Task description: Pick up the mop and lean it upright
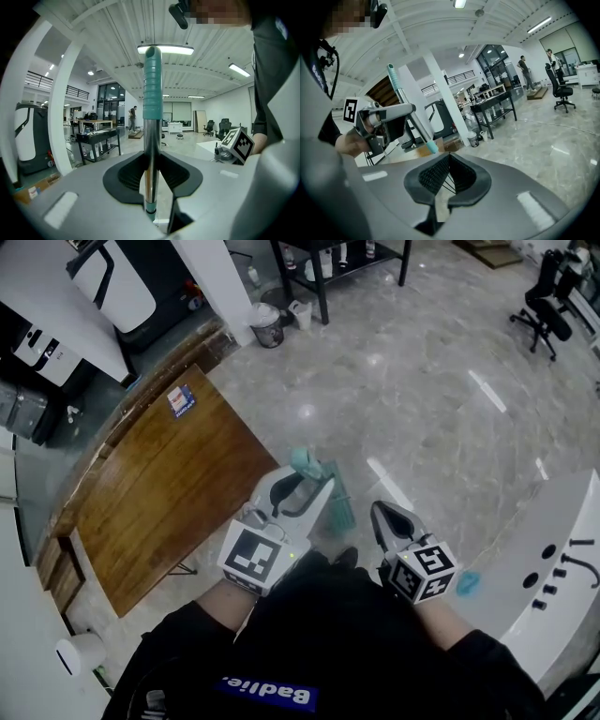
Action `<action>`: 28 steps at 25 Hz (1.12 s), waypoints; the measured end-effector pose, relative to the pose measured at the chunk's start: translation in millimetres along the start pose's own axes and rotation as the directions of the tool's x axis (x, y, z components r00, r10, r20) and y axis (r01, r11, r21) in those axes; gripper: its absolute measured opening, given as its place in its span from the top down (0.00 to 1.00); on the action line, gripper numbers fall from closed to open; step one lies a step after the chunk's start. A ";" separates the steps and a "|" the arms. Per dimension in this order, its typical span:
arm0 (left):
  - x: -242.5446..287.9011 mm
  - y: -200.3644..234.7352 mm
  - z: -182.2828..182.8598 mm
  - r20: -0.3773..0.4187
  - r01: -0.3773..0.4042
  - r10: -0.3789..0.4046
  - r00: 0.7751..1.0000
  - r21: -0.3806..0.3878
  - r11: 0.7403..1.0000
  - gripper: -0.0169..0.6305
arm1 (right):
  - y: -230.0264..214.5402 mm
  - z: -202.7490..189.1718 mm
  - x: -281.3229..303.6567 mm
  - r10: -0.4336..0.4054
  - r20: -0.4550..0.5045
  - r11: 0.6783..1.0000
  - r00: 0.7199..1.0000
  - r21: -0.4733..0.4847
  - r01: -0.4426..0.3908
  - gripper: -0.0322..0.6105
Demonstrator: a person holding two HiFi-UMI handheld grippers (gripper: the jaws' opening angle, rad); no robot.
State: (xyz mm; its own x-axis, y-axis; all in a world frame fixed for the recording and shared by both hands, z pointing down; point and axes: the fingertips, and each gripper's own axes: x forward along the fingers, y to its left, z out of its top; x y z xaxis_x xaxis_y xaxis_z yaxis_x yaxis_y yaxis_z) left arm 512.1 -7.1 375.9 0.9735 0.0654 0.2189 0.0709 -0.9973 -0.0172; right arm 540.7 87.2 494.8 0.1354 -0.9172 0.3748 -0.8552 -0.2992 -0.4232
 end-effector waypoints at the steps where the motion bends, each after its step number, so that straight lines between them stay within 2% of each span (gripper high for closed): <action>1: 6.4 2.3 2.0 0.008 0.002 -0.002 1.000 0.002 1.000 0.78 | -3.2 2.7 3.2 0.000 -0.003 1.000 1.000 -0.007 0.000 0.95; 8: 42.9 29.1 2.8 0.027 0.020 -0.019 0.999 -0.021 1.000 0.78 | -30.1 33.9 24.3 -0.044 -0.007 0.997 0.999 -0.067 0.044 0.95; 12: 64.1 49.0 -17.1 0.005 0.046 -0.046 0.999 -0.016 0.999 0.78 | -41.9 57.7 46.1 -0.076 0.002 0.994 0.997 -0.085 0.076 0.95; 19: 94.5 84.8 -58.2 -0.043 0.091 -0.094 0.995 -0.056 0.994 0.78 | -41.8 90.9 87.0 -0.097 0.005 0.985 0.995 -0.143 0.097 0.95; 24: 109.7 108.5 -78.2 -0.086 0.059 -0.066 0.994 -0.079 0.995 0.78 | -56.9 96.9 106.8 -0.097 -0.018 0.989 0.995 -0.118 0.094 0.95; 28: 122.8 120.5 -84.6 -0.105 0.021 -0.030 0.994 -0.082 0.996 0.78 | -67.9 105.9 127.4 -0.044 -0.043 0.992 0.998 -0.122 0.038 0.95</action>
State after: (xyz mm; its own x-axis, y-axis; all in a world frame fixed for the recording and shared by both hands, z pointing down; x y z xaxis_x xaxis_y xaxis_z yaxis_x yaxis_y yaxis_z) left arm 621.8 -122.0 483.3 0.9427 0.0913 0.3208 0.0734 -0.9950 0.0673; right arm 668.9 -37.2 484.0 0.1510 -0.8911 0.4279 -0.9040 -0.2996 -0.3049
